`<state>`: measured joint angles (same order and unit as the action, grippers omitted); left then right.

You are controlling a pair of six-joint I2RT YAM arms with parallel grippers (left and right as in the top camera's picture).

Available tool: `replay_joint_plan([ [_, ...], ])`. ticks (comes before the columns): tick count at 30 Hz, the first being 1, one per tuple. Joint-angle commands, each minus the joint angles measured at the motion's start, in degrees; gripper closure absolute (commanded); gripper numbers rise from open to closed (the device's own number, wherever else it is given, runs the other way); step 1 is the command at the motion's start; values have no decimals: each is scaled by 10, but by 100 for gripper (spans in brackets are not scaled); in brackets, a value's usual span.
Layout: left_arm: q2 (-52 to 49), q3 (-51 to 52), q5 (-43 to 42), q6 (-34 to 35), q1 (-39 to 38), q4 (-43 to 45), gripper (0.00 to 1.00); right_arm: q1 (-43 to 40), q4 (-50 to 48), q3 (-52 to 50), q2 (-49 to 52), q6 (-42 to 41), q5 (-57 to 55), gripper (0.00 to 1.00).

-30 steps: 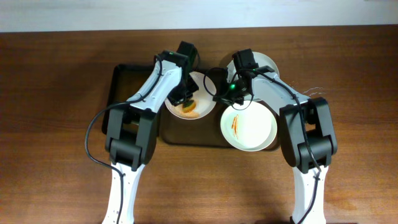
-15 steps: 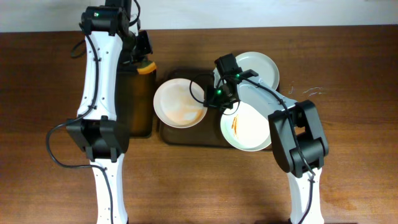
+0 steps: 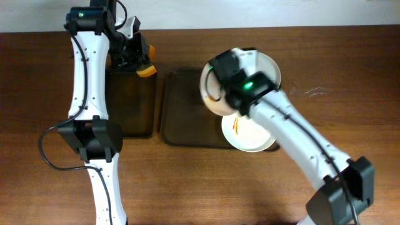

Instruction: Clean dirty plates on tray and stack at the side

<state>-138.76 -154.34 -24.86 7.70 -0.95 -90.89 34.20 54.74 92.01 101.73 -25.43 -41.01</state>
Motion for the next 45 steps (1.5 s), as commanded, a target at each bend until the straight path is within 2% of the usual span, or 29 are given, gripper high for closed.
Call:
replay_joint_plan([
  [1, 22, -11, -2, -11, -4, 1, 100, 73, -18, 2, -9, -21, -233, 96],
  [7, 22, -11, -2, -11, -4, -3, 100, 128, -42, 2, -6, -2, -379, 96],
  [10, 22, -11, -2, -11, -4, -3, 100, 144, -42, 2, -6, -3, -398, 96],
  [13, 22, -11, -2, -11, -4, -3, 100, 145, -39, 2, -6, -3, -340, 96],
  [16, 21, -11, -2, -11, -4, -3, 100, 121, -33, 2, -14, -3, -193, 96],
  [18, 21, -11, -2, -11, -4, -3, 100, 84, -19, 3, -30, -3, -80, 96],
  [20, 21, -11, -2, -11, -4, -4, 100, 3, -3, 3, -68, 15, 89, 96],
  [21, 21, -11, -2, -11, -4, -3, 100, -61, -2, 3, -90, 42, 199, 96],
  [23, 20, -11, -2, -11, -4, -4, 100, -165, 2, 3, -111, 72, 331, 96],
  [24, 20, -11, -2, -11, -4, -5, 100, -270, 19, 2, -113, 86, 398, 96],
  [26, 18, -11, -1, -11, -4, -5, 100, -416, 55, 2, -108, 105, 424, 96],
  [29, 18, -11, 9, -11, -4, -7, 100, -553, 76, -5, -87, 117, 414, 96],
  [31, 18, -11, 9, -11, -5, -14, 100, -631, 61, -49, -66, 117, 408, 96],
  [33, 18, -10, 9, -11, -5, -13, 100, -662, 7, -115, -51, 117, 409, 96],
  [37, 18, -10, 24, -11, -9, -13, 100, -665, -157, -248, -45, 88, 417, 96],
  [42, 18, -10, 24, -11, -18, -6, 100, -664, -287, -322, -45, 86, 436, 96],
  [45, 18, -10, 24, -11, -28, 2, 100, -664, -304, -335, -42, 84, 456, 96],
])
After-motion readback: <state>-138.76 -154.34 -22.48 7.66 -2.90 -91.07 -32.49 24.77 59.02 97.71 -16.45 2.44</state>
